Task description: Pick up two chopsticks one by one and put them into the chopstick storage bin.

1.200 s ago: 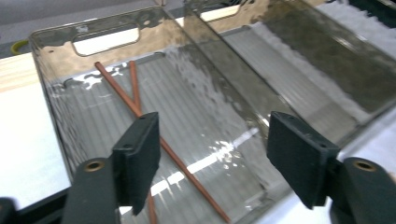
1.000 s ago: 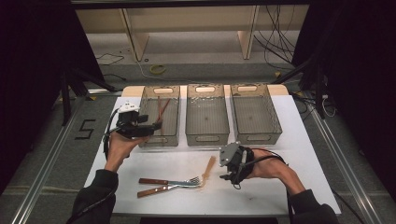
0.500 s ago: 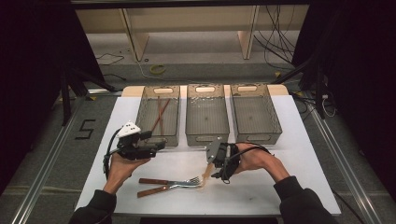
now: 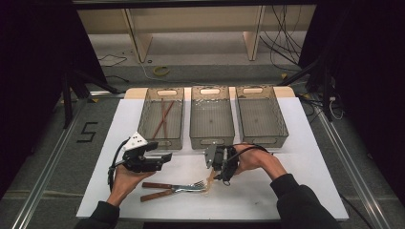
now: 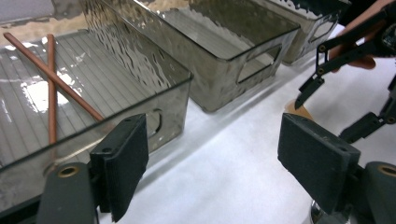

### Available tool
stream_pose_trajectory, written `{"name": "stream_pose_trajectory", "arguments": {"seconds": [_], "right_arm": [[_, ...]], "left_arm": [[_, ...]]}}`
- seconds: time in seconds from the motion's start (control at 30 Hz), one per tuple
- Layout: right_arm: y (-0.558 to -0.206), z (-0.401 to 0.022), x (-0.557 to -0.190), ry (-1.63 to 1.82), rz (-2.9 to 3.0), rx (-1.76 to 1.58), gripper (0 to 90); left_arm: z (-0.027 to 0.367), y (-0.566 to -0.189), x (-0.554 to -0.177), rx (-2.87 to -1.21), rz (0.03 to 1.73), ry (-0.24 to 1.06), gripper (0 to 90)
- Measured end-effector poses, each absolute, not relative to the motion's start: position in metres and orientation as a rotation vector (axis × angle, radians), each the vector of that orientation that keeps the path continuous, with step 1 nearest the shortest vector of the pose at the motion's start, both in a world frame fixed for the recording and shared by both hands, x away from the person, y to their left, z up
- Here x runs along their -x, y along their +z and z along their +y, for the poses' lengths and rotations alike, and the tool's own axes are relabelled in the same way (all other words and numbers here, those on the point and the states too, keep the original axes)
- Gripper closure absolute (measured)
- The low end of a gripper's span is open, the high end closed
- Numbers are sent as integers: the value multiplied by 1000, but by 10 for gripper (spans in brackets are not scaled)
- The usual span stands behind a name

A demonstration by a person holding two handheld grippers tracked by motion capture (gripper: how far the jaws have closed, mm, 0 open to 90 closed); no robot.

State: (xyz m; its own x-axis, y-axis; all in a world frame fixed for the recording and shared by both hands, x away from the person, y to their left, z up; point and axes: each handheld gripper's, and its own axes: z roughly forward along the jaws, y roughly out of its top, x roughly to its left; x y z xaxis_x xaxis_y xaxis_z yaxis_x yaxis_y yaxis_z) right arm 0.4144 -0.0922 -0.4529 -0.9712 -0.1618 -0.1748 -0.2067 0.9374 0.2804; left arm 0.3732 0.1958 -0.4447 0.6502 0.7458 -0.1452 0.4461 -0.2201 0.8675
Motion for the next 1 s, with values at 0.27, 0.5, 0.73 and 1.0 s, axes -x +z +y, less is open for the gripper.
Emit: {"name": "stream_pose_trajectory", "arguments": {"seconds": [0.27, 0.5, 0.73, 1.0], "right_arm": [[-457, -88, -415, 410, 2948, 321, 374], [-462, -85, -416, 379, 2958, 362, 390], [-461, -86, -417, 376, 2980, 369, 470], [-459, -88, -409, 320, 2997, 424, 620]], "left_arm": [[195, -448, -373, -1874, 942, 367, 238], [194, -449, -373, -1877, 945, 366, 239], [193, -451, -373, -1883, 945, 360, 240], [193, -453, -373, -1891, 949, 355, 241]]}}
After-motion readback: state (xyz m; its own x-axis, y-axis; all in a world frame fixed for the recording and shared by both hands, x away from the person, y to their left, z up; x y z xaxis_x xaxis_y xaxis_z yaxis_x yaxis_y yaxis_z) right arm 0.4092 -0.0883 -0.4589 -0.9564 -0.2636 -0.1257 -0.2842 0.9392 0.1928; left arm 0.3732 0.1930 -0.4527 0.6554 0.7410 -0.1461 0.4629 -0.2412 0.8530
